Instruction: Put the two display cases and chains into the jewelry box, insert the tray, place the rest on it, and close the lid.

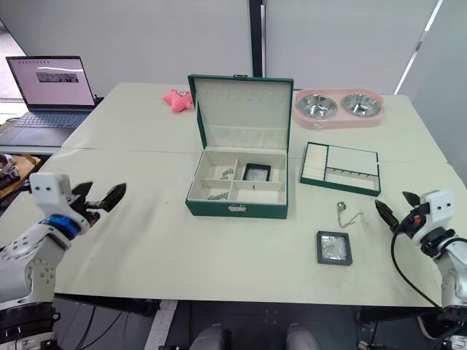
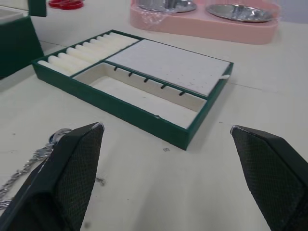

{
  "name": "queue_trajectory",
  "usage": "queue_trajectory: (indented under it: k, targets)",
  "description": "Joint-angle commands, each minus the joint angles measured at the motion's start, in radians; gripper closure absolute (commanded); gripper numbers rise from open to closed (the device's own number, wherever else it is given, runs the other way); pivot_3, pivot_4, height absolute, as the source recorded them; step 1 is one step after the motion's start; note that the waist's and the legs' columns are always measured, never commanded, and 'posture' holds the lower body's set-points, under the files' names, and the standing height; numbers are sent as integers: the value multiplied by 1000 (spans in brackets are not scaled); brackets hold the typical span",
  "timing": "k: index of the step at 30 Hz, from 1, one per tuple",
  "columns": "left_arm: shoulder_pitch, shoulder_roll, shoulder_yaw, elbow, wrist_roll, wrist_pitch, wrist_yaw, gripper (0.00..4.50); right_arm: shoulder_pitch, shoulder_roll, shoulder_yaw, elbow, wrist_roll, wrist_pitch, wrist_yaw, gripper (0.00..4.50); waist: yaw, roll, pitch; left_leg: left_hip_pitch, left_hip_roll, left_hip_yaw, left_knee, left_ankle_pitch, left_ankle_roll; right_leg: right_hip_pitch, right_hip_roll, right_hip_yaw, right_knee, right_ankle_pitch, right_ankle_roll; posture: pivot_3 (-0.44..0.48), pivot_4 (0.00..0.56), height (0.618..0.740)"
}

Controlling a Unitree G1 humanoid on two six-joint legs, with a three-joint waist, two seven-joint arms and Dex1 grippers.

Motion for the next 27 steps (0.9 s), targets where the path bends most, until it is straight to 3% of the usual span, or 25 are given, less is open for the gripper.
queue_trajectory:
  k: [1, 12, 18, 27]
  targets:
    - [-63, 22, -69, -101, -58, 48, -90, 12, -7, -57, 35, -107, 35, 46, 106, 0, 0, 0, 0, 0, 0, 0, 0, 0, 0, 0, 0, 0, 0, 0, 0, 0, 150, 740]
    - [-208, 27, -370, -233, -97, 51, -441, 12, 4, -192, 182, -362, 89, 189, 366, 0, -1, 0, 0, 0, 0, 0, 1, 0, 0, 1, 1, 0, -1, 0, 0, 0, 150, 740]
    - [-199, 50, -507, -246, -19, -60, -616, 12, 17, -223, 247, -408, 69, 194, 440, 0, -2, 0, 0, 0, 0, 0, 1, 0, 0, 1, 1, 0, -1, 0, 0, 0, 150, 740]
    - [-174, 62, -589, -209, 42, -206, -802, 12, 64, -271, 325, -416, -18, 117, 514, 0, -1, 0, 0, 0, 0, 0, 1, 0, 0, 1, 1, 0, -1, 0, 0, 0, 150, 740]
